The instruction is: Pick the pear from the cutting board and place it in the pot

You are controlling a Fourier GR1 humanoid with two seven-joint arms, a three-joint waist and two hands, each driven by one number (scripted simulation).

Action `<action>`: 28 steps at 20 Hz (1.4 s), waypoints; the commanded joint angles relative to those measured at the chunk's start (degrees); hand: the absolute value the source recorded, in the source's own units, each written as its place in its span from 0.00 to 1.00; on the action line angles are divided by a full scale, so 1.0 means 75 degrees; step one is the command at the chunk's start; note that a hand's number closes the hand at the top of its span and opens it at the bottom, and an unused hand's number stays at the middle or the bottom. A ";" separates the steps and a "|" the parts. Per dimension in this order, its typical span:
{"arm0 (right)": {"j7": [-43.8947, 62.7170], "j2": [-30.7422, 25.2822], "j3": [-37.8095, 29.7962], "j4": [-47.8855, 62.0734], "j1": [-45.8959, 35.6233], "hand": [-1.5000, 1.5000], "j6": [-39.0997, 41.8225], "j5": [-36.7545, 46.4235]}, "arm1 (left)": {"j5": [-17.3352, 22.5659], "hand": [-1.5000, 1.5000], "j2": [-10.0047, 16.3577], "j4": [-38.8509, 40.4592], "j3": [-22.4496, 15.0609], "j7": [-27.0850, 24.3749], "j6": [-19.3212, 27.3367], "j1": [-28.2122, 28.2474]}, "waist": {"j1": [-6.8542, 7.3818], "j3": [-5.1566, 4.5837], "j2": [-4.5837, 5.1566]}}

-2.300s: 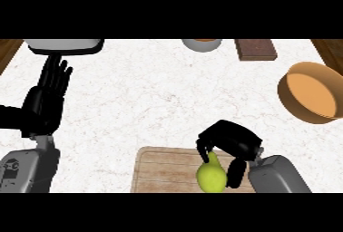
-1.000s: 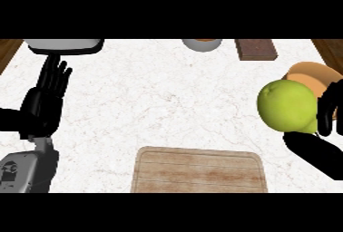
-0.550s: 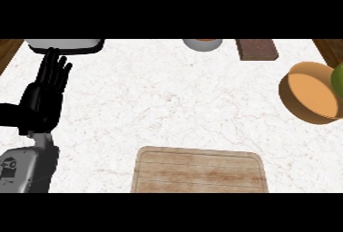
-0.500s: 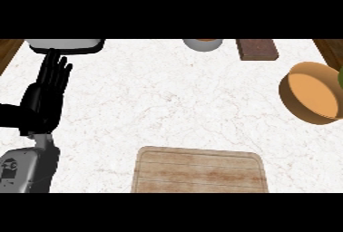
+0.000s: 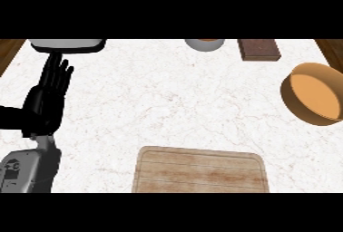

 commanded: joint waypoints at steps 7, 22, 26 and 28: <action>-0.1747 -0.0816 0.0268 0.4208 -0.0962 1.00 -0.1584 0.0503 | -0.0078 0.50 -0.0177 0.0251 -0.0133 0.0242 0.0076 -0.0445 | 0.0078 0.0002 0.0026; -0.3422 -0.0790 -0.0099 0.6691 -0.2163 0.00 -0.0525 -0.0925 | -0.0032 0.50 -0.0047 -0.0326 -0.0024 0.0120 -0.0102 0.0047 | 0.0084 0.0004 0.0006; -0.2996 -0.0676 -0.0811 0.7051 -0.2627 0.00 -0.0206 -0.1793 | -0.0082 0.50 -0.0099 -0.0134 -0.0033 0.0185 -0.0023 -0.0053 | 0.0089 0.0006 0.0022; -0.2449 -0.0656 -0.1038 0.6780 -0.2706 0.00 -0.0137 -0.2120 | -0.0083 0.50 -0.0056 -0.0174 0.0047 0.0014 -0.0058 0.0128 | 0.0029 -0.0004 -0.0014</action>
